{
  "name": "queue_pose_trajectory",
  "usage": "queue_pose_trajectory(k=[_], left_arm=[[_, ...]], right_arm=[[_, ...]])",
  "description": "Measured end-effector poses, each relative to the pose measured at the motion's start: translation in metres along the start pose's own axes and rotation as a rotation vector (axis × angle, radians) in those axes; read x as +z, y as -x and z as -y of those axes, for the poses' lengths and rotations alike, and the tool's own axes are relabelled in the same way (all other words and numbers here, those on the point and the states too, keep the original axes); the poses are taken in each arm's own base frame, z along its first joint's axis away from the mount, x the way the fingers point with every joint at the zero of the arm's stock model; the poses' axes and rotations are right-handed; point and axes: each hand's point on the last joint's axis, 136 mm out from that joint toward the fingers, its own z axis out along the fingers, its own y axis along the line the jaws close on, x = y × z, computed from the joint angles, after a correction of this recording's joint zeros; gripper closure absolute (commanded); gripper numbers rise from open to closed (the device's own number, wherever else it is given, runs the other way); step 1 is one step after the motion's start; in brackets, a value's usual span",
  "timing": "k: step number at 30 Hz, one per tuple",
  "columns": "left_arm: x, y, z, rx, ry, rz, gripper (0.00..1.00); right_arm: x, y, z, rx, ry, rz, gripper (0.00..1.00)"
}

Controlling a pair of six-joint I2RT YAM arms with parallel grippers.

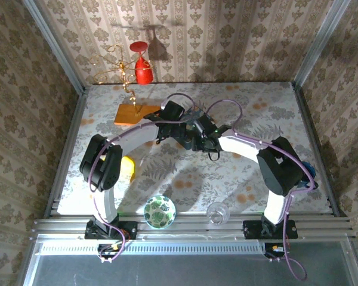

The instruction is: Unlock a padlock with a key

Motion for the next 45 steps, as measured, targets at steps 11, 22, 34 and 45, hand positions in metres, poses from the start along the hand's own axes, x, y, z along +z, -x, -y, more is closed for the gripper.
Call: queue_pose_trajectory(k=[11,22,34,45], left_arm=[[0.003,0.004,-0.001,-0.007,0.003,0.003,0.0],[0.004,0.004,-0.001,-0.007,0.003,0.002,0.0],[0.005,0.004,-0.001,-0.008,0.003,0.003,0.0],[0.005,0.004,-0.001,-0.011,0.003,0.003,0.0]], right_arm=[[0.025,-0.002,0.005,-0.004,-0.108,-0.011,0.36],[0.033,-0.002,0.012,0.007,-0.152,0.0,0.43],[0.041,-0.002,0.012,0.026,-0.161,0.007,0.39],[0.043,0.005,0.014,0.035,-0.164,0.035,0.53]])
